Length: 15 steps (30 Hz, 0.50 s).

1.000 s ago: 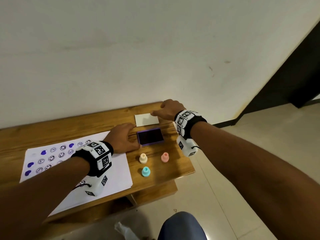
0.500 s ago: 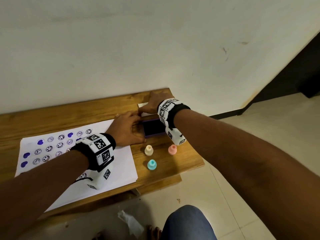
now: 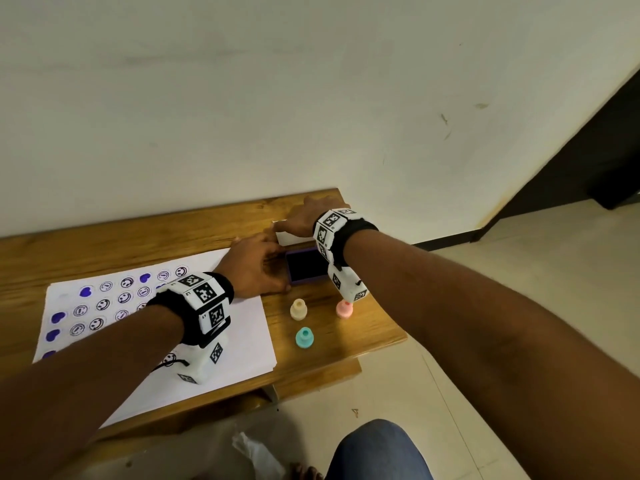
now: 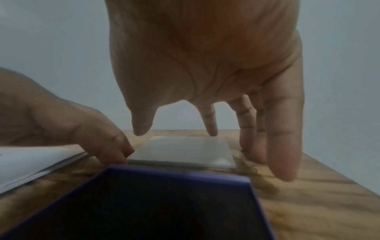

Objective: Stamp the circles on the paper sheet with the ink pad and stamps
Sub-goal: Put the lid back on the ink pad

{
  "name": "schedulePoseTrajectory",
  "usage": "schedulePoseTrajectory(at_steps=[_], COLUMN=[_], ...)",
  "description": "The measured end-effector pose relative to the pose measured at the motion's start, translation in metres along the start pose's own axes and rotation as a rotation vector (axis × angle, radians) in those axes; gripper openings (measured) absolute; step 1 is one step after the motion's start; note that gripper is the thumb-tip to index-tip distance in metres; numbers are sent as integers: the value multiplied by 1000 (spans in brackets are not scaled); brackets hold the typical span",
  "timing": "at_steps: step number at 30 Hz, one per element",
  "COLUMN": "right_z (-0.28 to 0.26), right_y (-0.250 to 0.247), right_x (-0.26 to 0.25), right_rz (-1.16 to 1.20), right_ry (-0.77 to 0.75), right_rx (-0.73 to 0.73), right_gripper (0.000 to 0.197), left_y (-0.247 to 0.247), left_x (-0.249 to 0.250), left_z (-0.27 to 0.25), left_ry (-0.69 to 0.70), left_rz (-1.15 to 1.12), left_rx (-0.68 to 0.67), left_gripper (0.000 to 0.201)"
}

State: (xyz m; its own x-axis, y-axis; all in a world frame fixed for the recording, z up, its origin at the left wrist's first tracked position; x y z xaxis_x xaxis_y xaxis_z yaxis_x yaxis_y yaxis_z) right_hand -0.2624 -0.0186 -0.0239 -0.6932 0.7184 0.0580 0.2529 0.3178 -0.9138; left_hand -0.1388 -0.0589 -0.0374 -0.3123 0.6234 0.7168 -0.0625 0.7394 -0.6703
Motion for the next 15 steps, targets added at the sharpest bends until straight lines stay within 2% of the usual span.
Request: schedulePoseTrajectory(at_steps=[3,4,7,13,15], right_z=[13,16,22,-11,-31], right_y=[7,8,9,-11,-12], right_x=[-13,-14,-13,29,37], right_rz=[-40,-50,-49,78,51], right_ry=[-22,-19,29,124,121], right_rx=[-19,-25,-38,-16,-27], right_gripper=[65,66,93,97,99], left_y=[0,-1,0,-1,-2], left_x=[-2,-2,0,0,0], left_z=[1,1,0,0,2], left_ry=[-10,-2,8,-15,-32], left_rz=[0,-6,-29,74,118], left_rx=[7,11,4,11,8], left_gripper=[85,84,82,79,77])
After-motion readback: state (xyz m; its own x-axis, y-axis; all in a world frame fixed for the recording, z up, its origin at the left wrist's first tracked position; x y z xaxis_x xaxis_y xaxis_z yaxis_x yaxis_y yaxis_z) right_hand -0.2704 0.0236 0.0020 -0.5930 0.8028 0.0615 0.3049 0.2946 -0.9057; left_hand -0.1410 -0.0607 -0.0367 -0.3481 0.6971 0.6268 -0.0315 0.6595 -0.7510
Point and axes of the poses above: each hand's wrist, its own z-axis towards the middle knuckle, its own y-axis out of the palm, x = y × z, the point moved 10 cm from there along z, towards the middle knuckle, and after that the axes turned 14 degrees about -z, right-handed, at the moved point
